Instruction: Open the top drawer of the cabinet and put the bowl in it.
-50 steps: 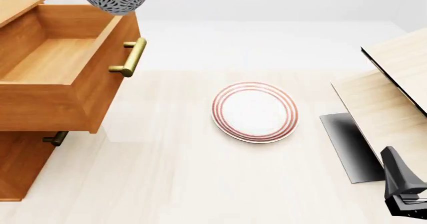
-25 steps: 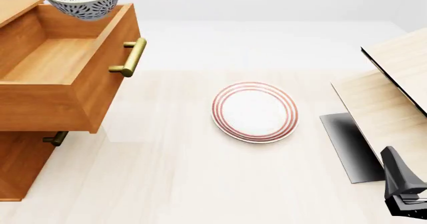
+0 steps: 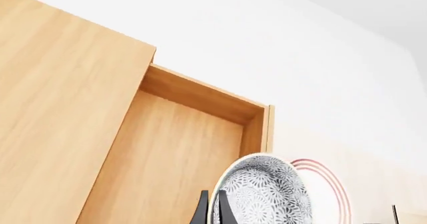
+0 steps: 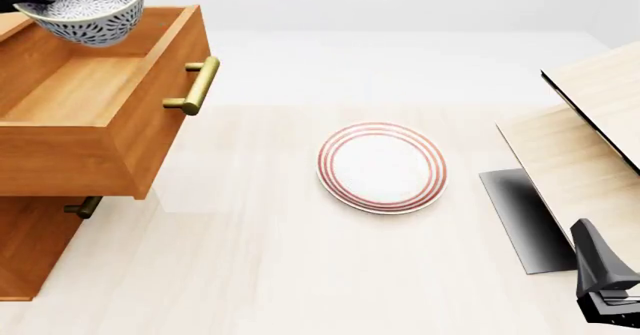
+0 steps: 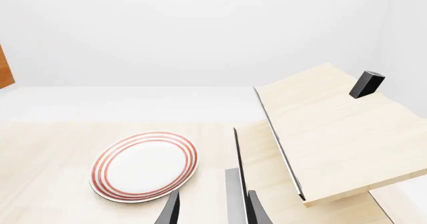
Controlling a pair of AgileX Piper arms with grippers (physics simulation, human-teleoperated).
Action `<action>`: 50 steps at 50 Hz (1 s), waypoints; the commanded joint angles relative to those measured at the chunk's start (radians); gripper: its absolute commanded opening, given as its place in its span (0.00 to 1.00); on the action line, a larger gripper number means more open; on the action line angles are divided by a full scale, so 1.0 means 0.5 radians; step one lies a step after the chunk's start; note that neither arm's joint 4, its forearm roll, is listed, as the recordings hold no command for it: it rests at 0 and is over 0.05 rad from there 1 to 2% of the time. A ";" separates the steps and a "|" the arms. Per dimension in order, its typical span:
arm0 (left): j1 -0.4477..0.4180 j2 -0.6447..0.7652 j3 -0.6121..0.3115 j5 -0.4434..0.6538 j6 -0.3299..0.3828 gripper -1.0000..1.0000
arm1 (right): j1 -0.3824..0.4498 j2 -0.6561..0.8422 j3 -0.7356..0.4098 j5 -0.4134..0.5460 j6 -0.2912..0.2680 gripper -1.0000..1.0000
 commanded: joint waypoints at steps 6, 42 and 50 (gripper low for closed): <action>0.142 -0.090 0.142 -0.055 -0.028 0.00 | 0.000 -0.002 0.001 0.001 0.001 1.00; 0.282 0.051 0.188 -0.188 -0.066 0.00 | 0.000 -0.001 0.001 0.001 0.001 1.00; 0.273 0.083 0.182 -0.203 -0.066 0.00 | 0.000 -0.001 0.001 0.001 0.002 1.00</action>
